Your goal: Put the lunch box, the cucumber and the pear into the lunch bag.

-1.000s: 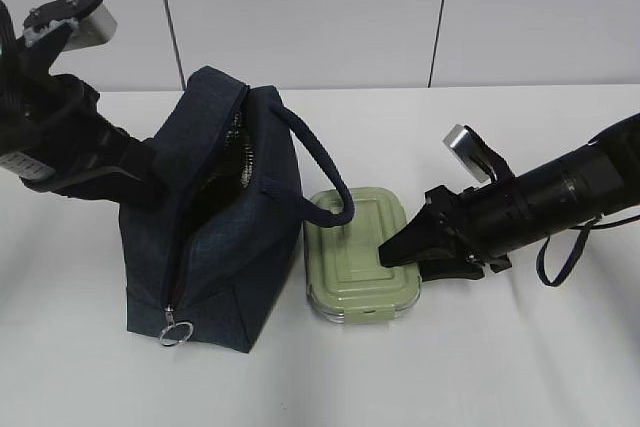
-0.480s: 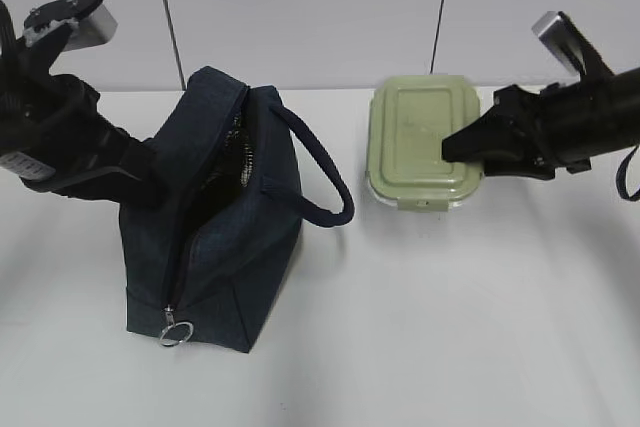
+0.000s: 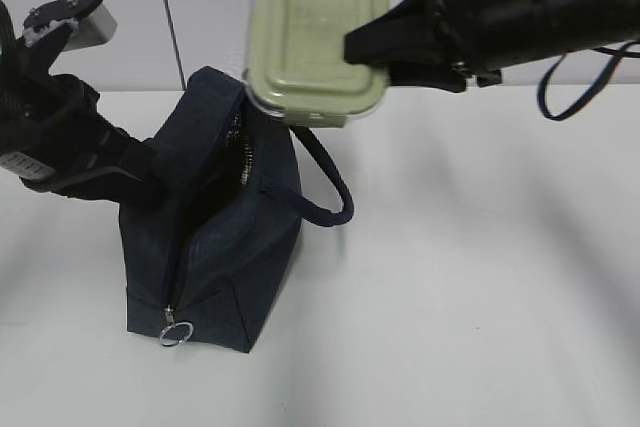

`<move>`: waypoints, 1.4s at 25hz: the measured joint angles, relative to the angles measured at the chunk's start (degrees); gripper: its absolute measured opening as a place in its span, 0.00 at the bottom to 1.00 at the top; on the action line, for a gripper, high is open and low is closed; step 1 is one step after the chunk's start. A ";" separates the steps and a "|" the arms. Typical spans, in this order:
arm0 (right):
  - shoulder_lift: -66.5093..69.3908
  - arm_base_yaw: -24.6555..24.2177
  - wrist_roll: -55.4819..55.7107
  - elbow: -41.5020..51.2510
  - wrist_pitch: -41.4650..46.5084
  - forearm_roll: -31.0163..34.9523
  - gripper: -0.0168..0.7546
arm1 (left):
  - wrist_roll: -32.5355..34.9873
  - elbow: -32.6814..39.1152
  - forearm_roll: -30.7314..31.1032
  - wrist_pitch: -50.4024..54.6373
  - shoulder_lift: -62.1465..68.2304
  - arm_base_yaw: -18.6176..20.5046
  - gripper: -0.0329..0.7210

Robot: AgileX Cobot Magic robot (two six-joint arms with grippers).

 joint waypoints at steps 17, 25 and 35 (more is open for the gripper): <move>5.45 12.61 20.37 -1.41 -14.22 -22.87 0.44 | 0.00 0.00 -0.39 0.00 0.00 0.00 0.04; 5.92 14.21 28.65 -1.62 -13.84 -32.81 0.44 | 0.00 0.00 -0.94 0.00 0.00 0.00 0.04; 11.94 19.75 26.61 -7.94 -15.36 -28.67 0.44 | 0.00 0.00 -0.40 -0.01 0.00 0.00 0.04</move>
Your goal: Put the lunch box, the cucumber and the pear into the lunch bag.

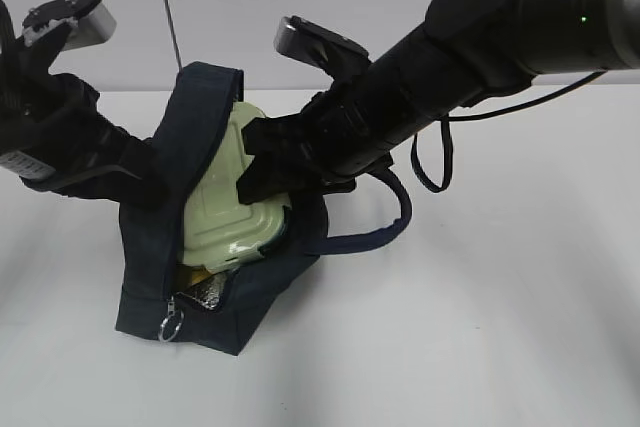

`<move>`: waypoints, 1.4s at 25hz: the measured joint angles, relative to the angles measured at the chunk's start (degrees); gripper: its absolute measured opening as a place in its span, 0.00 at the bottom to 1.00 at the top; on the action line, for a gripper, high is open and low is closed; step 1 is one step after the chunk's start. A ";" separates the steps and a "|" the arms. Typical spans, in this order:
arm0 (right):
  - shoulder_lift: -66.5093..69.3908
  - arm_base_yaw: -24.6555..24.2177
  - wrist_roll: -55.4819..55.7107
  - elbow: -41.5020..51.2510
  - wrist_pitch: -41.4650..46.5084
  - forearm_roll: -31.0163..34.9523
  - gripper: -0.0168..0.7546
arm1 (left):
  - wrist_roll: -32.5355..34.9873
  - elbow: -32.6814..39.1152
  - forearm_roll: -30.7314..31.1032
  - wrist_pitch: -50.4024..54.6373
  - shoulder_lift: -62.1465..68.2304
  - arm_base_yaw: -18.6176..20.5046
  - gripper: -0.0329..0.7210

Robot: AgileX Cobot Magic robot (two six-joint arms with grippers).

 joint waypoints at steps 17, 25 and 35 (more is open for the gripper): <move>1.03 0.25 -3.08 -4.22 6.44 0.51 0.72 | 0.00 0.00 0.90 0.78 0.00 0.00 0.04; -6.04 0.34 -6.25 -4.41 6.54 -0.34 0.72 | 0.00 0.00 1.88 1.54 0.00 0.05 0.04; -9.25 0.23 -6.55 -4.41 8.65 -4.67 0.70 | 0.00 0.00 1.93 1.79 0.00 0.05 0.05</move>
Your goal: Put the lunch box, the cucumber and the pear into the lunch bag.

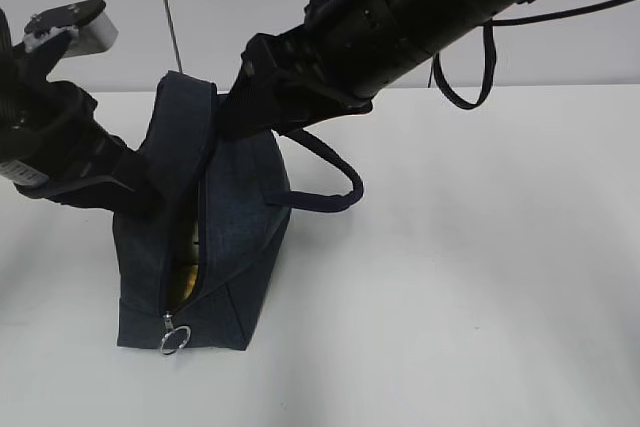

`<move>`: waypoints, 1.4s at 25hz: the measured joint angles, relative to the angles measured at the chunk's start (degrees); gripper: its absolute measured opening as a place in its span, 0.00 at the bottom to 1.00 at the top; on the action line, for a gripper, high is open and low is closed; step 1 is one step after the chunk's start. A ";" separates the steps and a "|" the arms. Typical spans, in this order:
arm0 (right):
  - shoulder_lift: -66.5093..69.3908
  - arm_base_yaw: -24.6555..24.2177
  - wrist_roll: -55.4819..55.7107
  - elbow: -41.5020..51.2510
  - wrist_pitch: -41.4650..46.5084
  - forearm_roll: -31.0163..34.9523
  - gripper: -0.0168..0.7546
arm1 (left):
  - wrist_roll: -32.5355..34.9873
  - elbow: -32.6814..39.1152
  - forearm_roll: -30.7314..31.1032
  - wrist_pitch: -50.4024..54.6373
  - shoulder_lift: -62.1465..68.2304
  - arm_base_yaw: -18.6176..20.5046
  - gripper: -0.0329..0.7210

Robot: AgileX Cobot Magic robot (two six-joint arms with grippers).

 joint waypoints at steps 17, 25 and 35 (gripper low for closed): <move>-8.47 -1.22 -7.96 14.52 -5.51 1.87 0.69 | 0.11 0.76 -0.17 -1.32 -8.87 0.00 0.48; -11.74 -1.22 -45.41 32.84 -7.25 34.51 0.69 | 1.45 14.54 -0.64 -9.93 -18.08 0.00 0.48; -6.23 -1.22 -74.02 45.26 0.48 53.85 0.65 | 4.04 20.12 -2.20 -13.47 -26.41 0.00 0.48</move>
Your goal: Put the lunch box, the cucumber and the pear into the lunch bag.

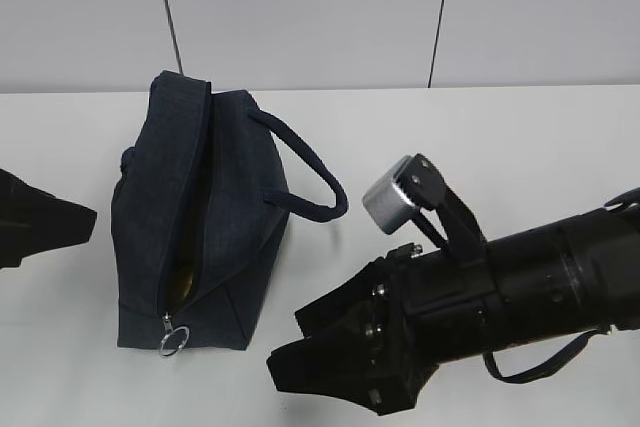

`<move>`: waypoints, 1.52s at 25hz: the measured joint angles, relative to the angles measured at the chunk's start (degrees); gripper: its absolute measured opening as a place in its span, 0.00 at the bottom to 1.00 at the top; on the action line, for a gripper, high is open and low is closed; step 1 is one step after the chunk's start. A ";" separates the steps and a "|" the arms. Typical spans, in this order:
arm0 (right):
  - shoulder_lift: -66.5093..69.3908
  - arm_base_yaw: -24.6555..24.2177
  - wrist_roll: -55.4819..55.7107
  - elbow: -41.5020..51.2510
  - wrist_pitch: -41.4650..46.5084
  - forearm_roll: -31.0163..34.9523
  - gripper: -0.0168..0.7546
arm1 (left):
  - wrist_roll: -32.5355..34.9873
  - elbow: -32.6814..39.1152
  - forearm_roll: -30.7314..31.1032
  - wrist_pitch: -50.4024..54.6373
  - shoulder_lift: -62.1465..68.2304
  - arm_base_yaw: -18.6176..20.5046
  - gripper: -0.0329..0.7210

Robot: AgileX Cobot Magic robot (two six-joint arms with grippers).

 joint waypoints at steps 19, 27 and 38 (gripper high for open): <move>7.80 10.78 -17.62 -6.06 -10.72 2.46 0.65 | 1.44 1.50 0.06 -1.79 -1.59 0.00 0.48; 10.57 12.36 -16.48 -8.65 -17.58 2.72 0.64 | 1.44 1.50 0.06 -1.79 -1.59 0.00 0.48; 11.20 12.49 -14.40 -9.21 -15.25 2.72 0.58 | 1.44 1.50 -0.35 -0.21 -1.59 0.00 0.48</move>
